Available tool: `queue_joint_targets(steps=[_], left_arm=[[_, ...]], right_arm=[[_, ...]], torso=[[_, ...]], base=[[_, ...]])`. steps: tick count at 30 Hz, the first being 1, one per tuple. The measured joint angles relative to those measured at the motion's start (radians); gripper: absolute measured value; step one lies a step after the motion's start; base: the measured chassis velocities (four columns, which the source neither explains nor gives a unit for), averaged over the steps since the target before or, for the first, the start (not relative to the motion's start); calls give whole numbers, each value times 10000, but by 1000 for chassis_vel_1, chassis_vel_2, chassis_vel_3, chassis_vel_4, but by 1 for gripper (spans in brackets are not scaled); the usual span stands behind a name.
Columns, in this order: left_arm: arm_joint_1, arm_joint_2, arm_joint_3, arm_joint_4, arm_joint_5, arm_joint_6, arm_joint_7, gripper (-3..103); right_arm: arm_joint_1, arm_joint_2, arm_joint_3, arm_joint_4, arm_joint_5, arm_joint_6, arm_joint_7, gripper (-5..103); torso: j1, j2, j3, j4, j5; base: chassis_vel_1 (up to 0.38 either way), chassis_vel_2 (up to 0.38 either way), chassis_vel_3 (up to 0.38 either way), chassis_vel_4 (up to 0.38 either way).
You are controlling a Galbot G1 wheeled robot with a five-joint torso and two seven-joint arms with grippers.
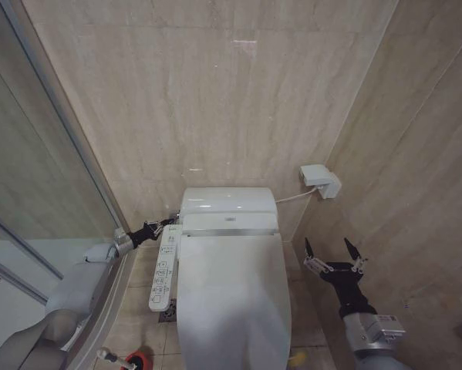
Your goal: Open the toilet lid, clean the toilet bowl with a toilet brush, close the toilet lid, and flush.
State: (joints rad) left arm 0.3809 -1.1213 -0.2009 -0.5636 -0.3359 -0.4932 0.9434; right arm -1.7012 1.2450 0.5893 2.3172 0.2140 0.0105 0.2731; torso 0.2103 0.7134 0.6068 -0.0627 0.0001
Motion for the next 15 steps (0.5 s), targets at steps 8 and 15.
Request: queue_joint_targets(steps=[8, 15], left_arm=[[-126, 28, -138, 324, 70, 51, -9, 0], [-92, -32, -233, 270, 116, 51, -50, 0]], right_arm=[[0, 0, 0, 0, -1, 0, 0, 100], [0, 0, 0, 0, 0, 0, 0, 100]], torso=[[1, -1, 3, 1, -5], [1, 0, 2, 3, -1]], base=[[0, 0, 0, 0], [0, 0, 0, 0]])
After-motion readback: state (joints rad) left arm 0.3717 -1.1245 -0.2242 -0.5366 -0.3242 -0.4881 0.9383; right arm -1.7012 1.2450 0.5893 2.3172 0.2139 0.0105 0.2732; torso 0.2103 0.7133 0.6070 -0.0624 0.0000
